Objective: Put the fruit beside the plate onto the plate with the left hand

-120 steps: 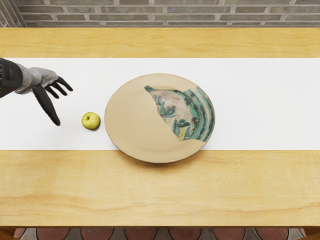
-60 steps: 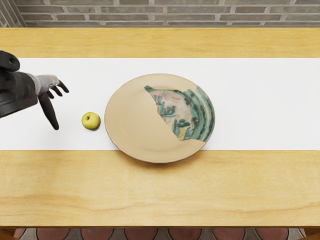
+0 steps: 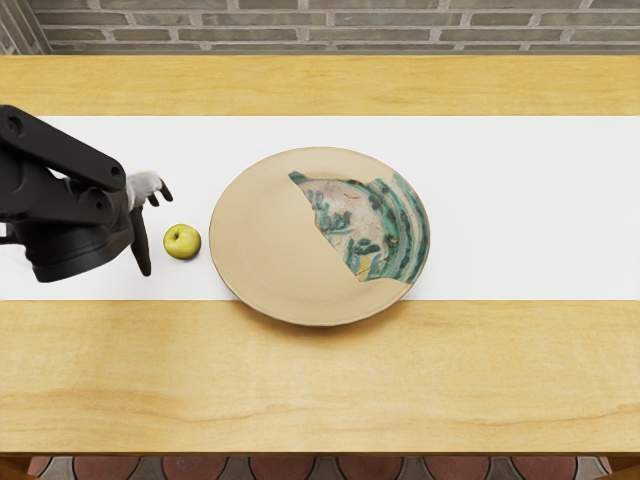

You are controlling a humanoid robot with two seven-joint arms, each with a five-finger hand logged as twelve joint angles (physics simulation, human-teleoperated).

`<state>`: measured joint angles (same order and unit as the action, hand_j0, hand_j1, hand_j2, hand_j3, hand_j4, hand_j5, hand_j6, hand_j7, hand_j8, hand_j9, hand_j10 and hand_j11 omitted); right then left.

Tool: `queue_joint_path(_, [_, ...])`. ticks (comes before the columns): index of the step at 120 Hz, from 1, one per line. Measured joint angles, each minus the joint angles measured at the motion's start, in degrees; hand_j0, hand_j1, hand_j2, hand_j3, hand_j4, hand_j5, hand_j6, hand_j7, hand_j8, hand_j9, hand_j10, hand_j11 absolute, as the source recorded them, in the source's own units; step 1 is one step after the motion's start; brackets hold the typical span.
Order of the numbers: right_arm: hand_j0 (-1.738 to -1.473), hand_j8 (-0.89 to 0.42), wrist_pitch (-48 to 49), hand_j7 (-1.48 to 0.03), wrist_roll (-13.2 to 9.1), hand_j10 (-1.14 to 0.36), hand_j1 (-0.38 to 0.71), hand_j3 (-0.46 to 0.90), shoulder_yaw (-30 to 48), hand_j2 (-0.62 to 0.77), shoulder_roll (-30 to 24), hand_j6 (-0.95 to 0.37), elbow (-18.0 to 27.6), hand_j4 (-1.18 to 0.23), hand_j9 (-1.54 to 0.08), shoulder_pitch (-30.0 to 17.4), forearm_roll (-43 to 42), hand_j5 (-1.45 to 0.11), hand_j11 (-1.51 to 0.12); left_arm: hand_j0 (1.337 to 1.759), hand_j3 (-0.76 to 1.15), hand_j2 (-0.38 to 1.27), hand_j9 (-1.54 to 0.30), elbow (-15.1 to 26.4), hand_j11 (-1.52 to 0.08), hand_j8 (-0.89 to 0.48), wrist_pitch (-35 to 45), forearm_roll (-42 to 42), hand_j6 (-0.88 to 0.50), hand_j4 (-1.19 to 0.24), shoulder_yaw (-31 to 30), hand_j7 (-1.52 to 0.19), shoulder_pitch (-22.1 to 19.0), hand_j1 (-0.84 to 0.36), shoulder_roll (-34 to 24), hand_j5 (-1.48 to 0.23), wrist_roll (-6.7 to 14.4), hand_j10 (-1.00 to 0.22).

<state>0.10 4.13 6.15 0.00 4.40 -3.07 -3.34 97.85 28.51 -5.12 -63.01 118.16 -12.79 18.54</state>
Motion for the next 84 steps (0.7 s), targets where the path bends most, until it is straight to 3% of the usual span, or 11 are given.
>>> queue_joint_path(28, [-1.658, -0.04, -0.01, -0.05, 0.00, -0.04, -0.30, 0.00, 0.00, -0.01, 0.00, -0.04, 0.00, -0.04, -0.05, 0.00, 0.00, -0.05, -0.05, 1.658, 0.00, 0.05, -0.32, -0.83, -0.32, -0.25, 3.94, -3.22, -0.25, -0.24, 0.43, -0.32, -1.17, 0.06, 3.49, -0.32, 0.16, -0.24])
queue_joint_path(84, [-1.658, -0.04, 0.00, -0.05, 0.00, -0.04, -0.30, 0.00, 0.00, -0.01, 0.00, -0.04, 0.00, -0.04, -0.05, 0.00, 0.00, -0.05, -0.05, 1.658, 0.00, 0.05, -0.32, -8.78, -0.32, -0.25, 4.96, -4.79, -0.25, -0.25, 3.21, -0.32, -7.15, 0.06, 7.45, -0.32, 2.07, -0.24])
